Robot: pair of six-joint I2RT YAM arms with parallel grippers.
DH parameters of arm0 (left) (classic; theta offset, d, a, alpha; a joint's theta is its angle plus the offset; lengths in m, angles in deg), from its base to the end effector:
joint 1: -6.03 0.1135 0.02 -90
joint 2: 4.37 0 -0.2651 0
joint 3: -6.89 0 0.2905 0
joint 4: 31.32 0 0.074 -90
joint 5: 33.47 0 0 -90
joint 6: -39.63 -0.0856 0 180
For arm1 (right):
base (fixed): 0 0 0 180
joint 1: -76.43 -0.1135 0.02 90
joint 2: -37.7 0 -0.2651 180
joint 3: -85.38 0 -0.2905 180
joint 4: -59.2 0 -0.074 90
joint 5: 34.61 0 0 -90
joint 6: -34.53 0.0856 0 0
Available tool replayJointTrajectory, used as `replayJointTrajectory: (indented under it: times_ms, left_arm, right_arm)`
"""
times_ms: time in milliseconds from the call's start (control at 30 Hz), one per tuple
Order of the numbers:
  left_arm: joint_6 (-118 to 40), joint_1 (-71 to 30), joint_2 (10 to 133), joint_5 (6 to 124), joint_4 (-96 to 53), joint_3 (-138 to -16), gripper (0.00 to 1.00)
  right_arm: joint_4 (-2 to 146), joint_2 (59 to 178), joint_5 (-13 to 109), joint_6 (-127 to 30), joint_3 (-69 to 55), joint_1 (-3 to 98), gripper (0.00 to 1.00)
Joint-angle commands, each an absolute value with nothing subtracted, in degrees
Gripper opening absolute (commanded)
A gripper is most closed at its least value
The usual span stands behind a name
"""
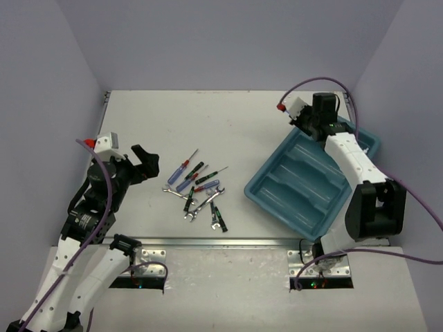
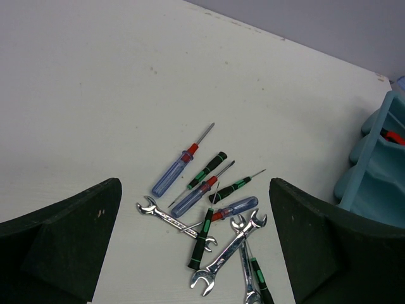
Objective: Sort the tools into containers
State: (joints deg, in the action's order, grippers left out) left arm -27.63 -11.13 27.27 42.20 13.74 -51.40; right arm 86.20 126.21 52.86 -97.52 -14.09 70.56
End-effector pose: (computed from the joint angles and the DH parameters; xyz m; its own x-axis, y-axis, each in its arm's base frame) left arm 0.2001 -0.0396 0.3333 -0.3021 -0.2987 -0.9053 -0.0599 0.9537 -0.2947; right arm 0.4288 0.0479 0.2467 -0.3309 -0.7067 -0.6254 -0.4845 0.6959 -0.5300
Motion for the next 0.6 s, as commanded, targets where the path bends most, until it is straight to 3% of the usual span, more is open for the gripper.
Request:
replayJointTrajectory:
  times_ms: [0, 233, 567]
  left_arm:
    - [-28.22, -12.10, 26.78, 42.68, 11.65, -51.90, 1.00]
    - [-28.22, -13.55, 26.04, 42.47, 11.96, -52.06, 1.00]
    - [-28.13, -14.54, 26.83, 42.46, 12.51, -52.50, 1.00]
  right_arm:
    - [78.85, 123.81, 57.61, -105.74, -20.46, 75.42, 0.00]
    - [62.66, 125.48, 61.35, -113.67, -28.27, 83.03, 0.00]
    - [62.72, 124.12, 55.66, -105.43, -28.91, 85.93, 0.00]
